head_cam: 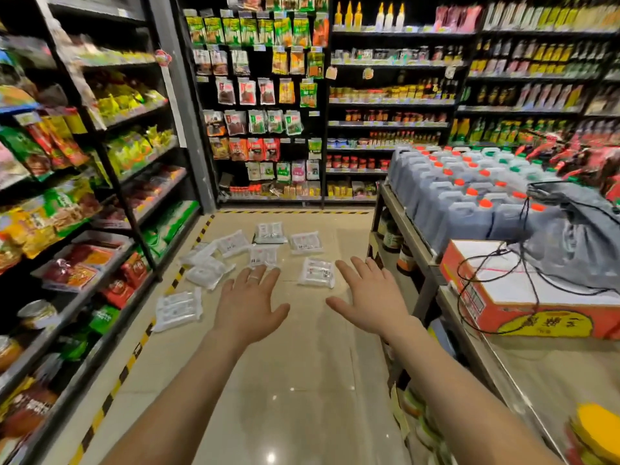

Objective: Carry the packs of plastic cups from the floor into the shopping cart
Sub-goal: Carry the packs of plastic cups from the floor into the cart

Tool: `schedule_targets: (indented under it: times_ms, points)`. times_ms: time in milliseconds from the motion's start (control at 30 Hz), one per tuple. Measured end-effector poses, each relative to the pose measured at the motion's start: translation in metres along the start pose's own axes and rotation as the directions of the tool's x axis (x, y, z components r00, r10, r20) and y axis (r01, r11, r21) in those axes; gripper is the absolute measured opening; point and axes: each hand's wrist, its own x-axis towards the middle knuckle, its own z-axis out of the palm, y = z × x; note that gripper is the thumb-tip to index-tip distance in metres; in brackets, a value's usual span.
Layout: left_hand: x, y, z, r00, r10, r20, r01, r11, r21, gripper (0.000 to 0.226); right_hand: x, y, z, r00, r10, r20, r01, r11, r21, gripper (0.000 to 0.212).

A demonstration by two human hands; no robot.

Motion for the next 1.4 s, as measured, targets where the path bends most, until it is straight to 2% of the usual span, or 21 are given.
schedule_targets:
  times_ms: [167,300,433,633,733,867,1033,1167,1400]
  points:
    - [0.119,-0.033,0.038,1.0,0.0,0.018,0.0,1.0,-0.002,0.075,0.123,0.026,0.031,1.0,0.012,-0.003,-0.012,1.0,-0.01,0.078]
    - [0.229,-0.051,0.067,0.999,-0.011,0.047,0.011,1.0,0.014,0.076,0.237,0.055,0.055,0.999,0.016,-0.05,-0.016,1.0,0.001,0.09]
    - [0.345,-0.066,0.079,0.999,-0.037,0.031,0.037,0.999,0.016,0.078,0.353,0.085,0.06,0.999,0.031,-0.038,-0.029,0.999,0.041,0.082]
    - [0.491,-0.09,0.092,0.998,-0.046,0.038,0.046,0.999,-0.005,0.096,0.497,0.12,0.063,1.0,-0.005,-0.022,0.006,0.999,0.04,0.074]
    - [0.557,-0.103,0.106,0.998,-0.014,0.055,0.015,1.0,-0.027,0.088,0.558,0.133,0.072,1.0,0.023,-0.018,-0.023,0.999,0.045,0.074]
    - [0.654,-0.128,0.136,0.995,0.063,0.073,-0.062,0.998,-0.02,0.083,0.635,0.147,0.099,0.995,0.094,-0.017,-0.094,0.995,0.037,0.073]
    - [0.792,-0.166,0.181,0.966,0.235,0.111,-0.237,0.971,0.009,0.089,0.735,0.156,0.14,0.963,0.271,-0.011,-0.27,0.962,0.047,0.077]
    - [0.899,-0.181,0.201,0.898,0.398,0.189,-0.403,0.915,-0.011,0.094,0.806,0.154,0.163,0.9,0.437,0.004,-0.435,0.895,0.1,0.079]
    - [1.045,-0.162,0.237,0.736,0.624,0.263,-0.633,0.772,-0.062,0.084,0.889,0.174,0.205,0.74,0.672,0.022,-0.665,0.727,0.167,0.078]
